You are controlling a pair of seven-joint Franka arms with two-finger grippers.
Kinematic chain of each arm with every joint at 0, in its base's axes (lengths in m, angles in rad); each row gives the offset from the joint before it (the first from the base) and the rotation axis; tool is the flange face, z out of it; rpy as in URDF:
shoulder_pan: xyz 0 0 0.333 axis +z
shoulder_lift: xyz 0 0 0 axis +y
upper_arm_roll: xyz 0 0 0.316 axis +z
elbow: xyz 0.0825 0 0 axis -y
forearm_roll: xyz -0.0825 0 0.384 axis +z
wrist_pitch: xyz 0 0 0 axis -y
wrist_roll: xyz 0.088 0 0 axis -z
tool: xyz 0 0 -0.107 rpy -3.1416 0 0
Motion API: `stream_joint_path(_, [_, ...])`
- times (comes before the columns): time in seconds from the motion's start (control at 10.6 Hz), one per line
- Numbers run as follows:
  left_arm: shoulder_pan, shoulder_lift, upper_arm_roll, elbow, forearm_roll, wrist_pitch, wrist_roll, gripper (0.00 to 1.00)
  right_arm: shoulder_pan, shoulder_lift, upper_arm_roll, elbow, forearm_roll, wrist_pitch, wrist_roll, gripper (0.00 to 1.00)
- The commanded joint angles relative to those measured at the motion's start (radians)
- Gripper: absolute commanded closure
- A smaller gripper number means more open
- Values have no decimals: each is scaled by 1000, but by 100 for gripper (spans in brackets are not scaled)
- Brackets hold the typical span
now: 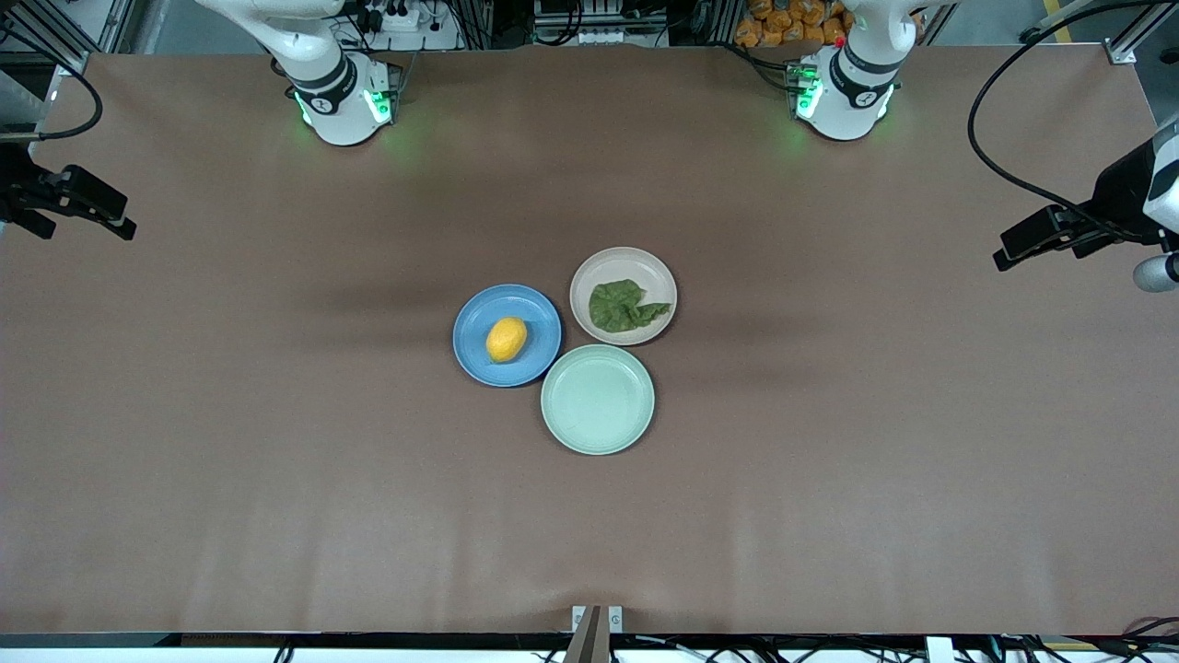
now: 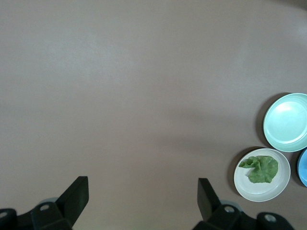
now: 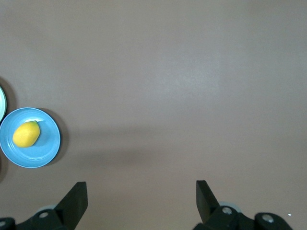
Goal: Pick lemon and lettuce from blue and beige plates
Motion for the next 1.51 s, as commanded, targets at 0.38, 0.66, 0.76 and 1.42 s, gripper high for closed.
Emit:
stream_joint_path(0.38, [-4,58,-62,1,-35,-2,29,0,40,-5,8,-121,11,145,80,0])
stream_joint_path(0.66, [-19,138,-143,-8,-67,53,8,0,48,10,77,-209,11,251,212,0])
stream_joint_path(0.76, [-60,173,-146,-6,-67,69,-20,0,54,12,103,-248,11,292,249,0])
stream_joint_path(1.42, [-389,410,-140,-9,-23,282,-185,0,140,210,266,-322,-14,524,551,0])
